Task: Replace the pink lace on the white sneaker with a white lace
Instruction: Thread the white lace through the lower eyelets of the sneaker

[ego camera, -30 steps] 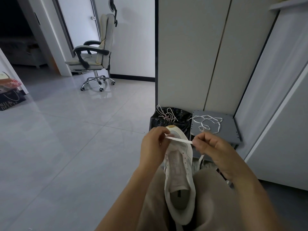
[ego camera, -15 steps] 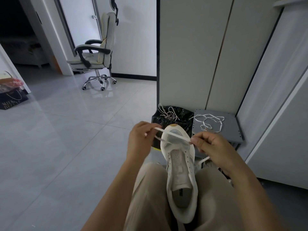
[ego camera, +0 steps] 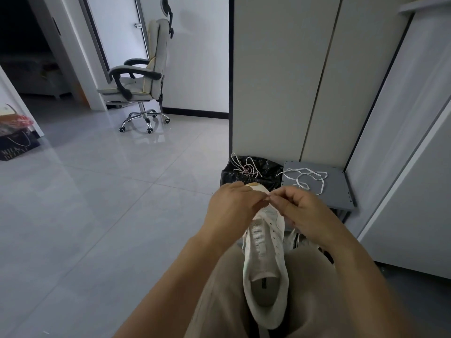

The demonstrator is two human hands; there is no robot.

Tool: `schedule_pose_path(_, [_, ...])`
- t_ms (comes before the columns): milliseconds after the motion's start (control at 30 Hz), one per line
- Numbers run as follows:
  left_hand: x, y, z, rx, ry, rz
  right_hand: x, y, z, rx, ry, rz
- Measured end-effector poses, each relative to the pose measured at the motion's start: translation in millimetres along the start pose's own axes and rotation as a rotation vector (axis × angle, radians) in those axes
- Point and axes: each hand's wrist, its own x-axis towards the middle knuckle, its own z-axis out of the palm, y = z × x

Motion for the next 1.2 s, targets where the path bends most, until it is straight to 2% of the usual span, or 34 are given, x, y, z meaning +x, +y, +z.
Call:
schedule_pose_path(67, [-6.7, -19.8, -5.7, 0.033, 0.062, -0.01, -3.4, 3.6, -11.5, -0.065, -0.032, -0.006])
schedule_pose_path(133, [-15.0, -44.6, -11.1, 0.039, 0.117, -0.122, -6.9, 8.8, -19.1, -0.039, -0.059, 0.012])
schedule_pose_path(200, [-26.2, -65.6, -13.5, 0.081, 0.141, -0.284, -8.3, 15.4, -21.6, 0.014, -0.077, 0.059])
schedule_pose_path(267, [-38.5, -83.9, -15.4, 0.091, 0.172, -0.521, -8.6, 20.6, -21.3, 0.037, -0.075, 0.099])
schedule_pose_path(333, [-48.1, -97.0, -19.8, 0.101, 0.116, -0.745, -8.6, 23.2, -19.1, 0.035, -0.066, 0.108])
schedule_pose_path(400, [-50.6, -94.8, -23.8, 0.136, -0.082, -0.85, -7.2, 22.0, -14.1, 0.048, -0.05, 0.104])
schedule_pose_path(433, [-48.4, -84.1, -25.9, 0.12, -0.166, -0.837, -5.9, 19.2, -10.2, 0.048, -0.046, 0.093])
schedule_pose_path(500, [-35.8, -44.6, -24.4, -0.11, -0.203, -0.718, -2.7, 8.8, -0.1, 0.029, -0.074, 0.055])
schedule_pose_path(567, [-22.0, 3.3, -21.8, -0.39, -0.23, -0.504, -0.4, -3.5, 8.4, 0.008, -0.12, 0.013])
schedule_pose_path(600, [-17.6, 18.9, -18.9, -0.441, -0.23, -0.412, 0.6, -8.4, 10.1, -0.007, -0.128, -0.004])
schedule_pose_path(700, [-14.3, 11.6, -13.7, -0.417, -0.05, -0.345, -0.5, -13.0, 3.9, -0.105, -0.124, -0.02])
schedule_pose_path(767, [-20.3, -10.7, -17.9, -0.368, 0.058, -0.363, -4.3, -7.1, -6.1, -0.116, -0.121, 0.006])
schedule_pose_path(867, [-33.9, -43.5, -32.7, -0.251, 0.211, -0.442, -10.7, 4.9, -20.7, -0.04, -0.084, 0.065])
schedule_pose_path(933, [-46.4, -63.6, -39.8, -0.135, 0.228, -0.496, -12.4, 12.0, -24.7, 0.074, -0.038, 0.1])
schedule_pose_path(1067, [-57.3, -64.9, -41.0, -0.082, -0.014, -0.666, -12.3, 14.2, -13.0, 0.133, -0.05, 0.11])
schedule_pose_path(1133, [-49.9, -35.6, -34.9, -0.159, -0.13, -0.626, -10.3, 10.3, 1.2, 0.072, -0.108, 0.073])
schedule_pose_path(1200, [-36.6, -0.6, -24.9, -0.35, -0.225, -0.543, -6.3, 5.9, 15.4, -0.003, -0.16, 0.042])
